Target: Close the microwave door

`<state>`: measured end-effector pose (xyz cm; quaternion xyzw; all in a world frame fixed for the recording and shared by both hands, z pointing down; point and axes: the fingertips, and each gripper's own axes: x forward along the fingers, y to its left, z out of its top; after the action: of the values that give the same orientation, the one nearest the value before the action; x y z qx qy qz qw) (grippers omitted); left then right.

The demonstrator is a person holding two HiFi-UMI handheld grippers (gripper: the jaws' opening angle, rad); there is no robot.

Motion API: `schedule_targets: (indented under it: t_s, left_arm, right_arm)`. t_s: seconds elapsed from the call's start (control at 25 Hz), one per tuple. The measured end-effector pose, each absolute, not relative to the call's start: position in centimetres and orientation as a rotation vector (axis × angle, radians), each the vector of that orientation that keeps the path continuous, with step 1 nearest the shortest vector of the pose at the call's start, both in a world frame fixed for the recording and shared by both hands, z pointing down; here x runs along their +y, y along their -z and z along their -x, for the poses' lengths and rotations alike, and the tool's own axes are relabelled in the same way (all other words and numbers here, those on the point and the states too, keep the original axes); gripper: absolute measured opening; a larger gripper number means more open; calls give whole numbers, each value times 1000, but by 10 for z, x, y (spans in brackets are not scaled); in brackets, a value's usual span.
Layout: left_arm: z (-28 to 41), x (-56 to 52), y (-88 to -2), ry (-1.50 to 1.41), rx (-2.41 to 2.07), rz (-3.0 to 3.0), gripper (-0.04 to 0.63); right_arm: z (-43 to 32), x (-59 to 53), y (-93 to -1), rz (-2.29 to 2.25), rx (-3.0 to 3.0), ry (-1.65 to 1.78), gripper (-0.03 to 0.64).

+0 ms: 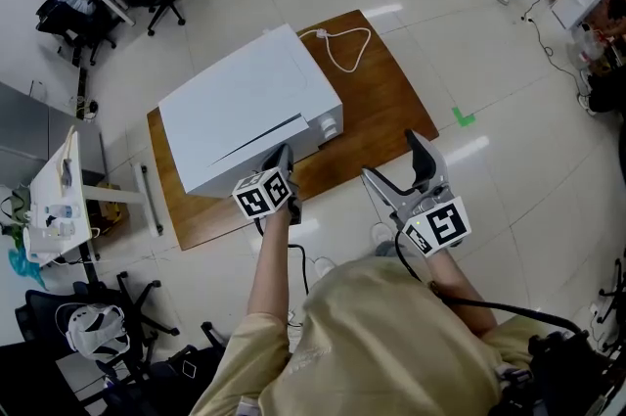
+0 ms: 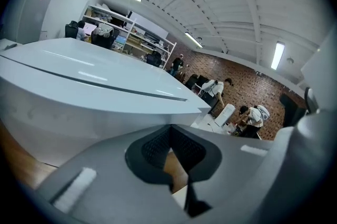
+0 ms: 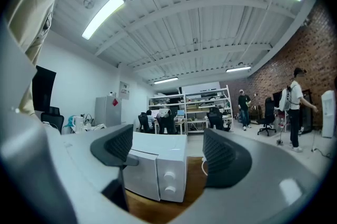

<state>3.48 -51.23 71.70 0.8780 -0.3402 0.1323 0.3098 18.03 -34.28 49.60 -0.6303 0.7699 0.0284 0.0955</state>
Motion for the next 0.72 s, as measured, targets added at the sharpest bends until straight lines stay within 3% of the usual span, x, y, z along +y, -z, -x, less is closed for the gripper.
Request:
schedule_targets:
  t_s: [0.72]
  left_arm:
    - [-39,-513,-702,-309,-927,-2396,3]
  right_arm:
    - [-169,-349,-488,1818,2308,-89,405]
